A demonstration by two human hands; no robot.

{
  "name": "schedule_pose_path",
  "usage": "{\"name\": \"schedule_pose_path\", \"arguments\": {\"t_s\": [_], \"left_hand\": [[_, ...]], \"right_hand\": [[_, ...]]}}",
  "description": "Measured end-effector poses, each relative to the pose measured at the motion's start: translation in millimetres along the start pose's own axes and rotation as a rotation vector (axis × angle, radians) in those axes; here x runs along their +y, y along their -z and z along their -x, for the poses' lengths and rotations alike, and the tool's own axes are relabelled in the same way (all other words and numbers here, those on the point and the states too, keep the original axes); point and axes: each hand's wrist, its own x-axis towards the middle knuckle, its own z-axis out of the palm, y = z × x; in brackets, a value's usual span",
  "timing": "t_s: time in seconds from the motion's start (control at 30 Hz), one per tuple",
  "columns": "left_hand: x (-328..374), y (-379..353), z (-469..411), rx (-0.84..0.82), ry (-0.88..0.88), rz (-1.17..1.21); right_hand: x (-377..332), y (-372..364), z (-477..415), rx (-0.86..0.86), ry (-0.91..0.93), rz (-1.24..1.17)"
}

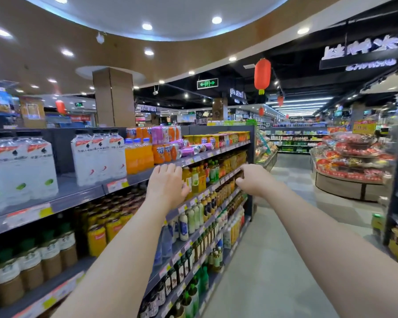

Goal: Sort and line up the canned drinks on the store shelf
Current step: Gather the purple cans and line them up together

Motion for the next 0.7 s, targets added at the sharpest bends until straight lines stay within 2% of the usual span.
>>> {"name": "schedule_pose_path", "arguments": {"t_s": [0.1, 0.3, 0.53, 0.7], "left_hand": [[-1.1, -22.5, -29.4, -0.018, 0.101, 0.118], [22.0, -112.5, -132.8, -0.036, -0.07, -0.046], [61.0, -215.2, -220.4, -0.061, -0.079, -0.1], [83.1, -277.9, -296.6, -0.147, -0.003, -0.118]], "right_hand": [[5.6, -1.1, -36.1, 0.037, 0.035, 0.024], [40.9, -58.6, -158.5, 0.004, 0.104, 0.003], [100.7, -128.4, -295.0, -0.055, 0.114, -0.082], [137.2, -147.4, -411.1, -0.073, 0.176, -0.152]]}}
